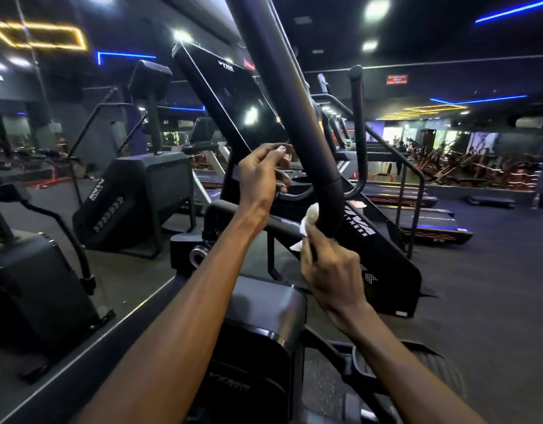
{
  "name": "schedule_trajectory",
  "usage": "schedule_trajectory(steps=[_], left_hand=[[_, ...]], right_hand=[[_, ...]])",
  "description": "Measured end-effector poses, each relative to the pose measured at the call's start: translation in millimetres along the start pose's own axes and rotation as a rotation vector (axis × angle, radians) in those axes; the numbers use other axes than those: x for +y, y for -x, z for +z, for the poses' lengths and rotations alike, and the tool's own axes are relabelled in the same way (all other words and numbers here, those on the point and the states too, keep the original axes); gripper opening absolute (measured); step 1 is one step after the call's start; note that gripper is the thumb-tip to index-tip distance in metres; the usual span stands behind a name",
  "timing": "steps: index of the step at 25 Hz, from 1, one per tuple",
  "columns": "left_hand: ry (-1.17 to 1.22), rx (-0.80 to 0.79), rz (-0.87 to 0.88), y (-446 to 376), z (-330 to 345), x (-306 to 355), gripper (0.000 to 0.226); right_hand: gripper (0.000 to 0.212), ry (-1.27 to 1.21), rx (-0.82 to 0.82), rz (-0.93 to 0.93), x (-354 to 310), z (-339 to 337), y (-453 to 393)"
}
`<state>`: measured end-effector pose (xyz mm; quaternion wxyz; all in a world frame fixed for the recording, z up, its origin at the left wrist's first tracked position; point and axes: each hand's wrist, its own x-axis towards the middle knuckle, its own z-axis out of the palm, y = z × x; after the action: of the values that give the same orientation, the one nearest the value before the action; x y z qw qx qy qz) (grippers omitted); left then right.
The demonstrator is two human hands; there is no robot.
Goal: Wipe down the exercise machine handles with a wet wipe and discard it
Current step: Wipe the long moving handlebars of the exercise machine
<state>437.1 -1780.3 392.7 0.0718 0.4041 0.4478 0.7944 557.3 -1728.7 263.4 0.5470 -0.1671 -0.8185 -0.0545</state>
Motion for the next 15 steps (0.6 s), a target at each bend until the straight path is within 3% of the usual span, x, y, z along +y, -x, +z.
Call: schedule_trajectory(steps=[4, 10, 15], left_hand=[[-0.126, -0.037, -0.065, -14, -13, -23, 0.02], [-0.307, -0.215, -0.125, -35, -31, -61, 0.021], [-0.329, -0.297, -0.137, -50, -58, -84, 0.018]], right_hand=[[0.042, -0.032, -0.062, 0.087, -13, 22, -2], [0.049, -0.024, -0.167, 0.212, -38, 66, -19], [0.055, -0.077, -0.039, 0.363, -49, 89, -20]])
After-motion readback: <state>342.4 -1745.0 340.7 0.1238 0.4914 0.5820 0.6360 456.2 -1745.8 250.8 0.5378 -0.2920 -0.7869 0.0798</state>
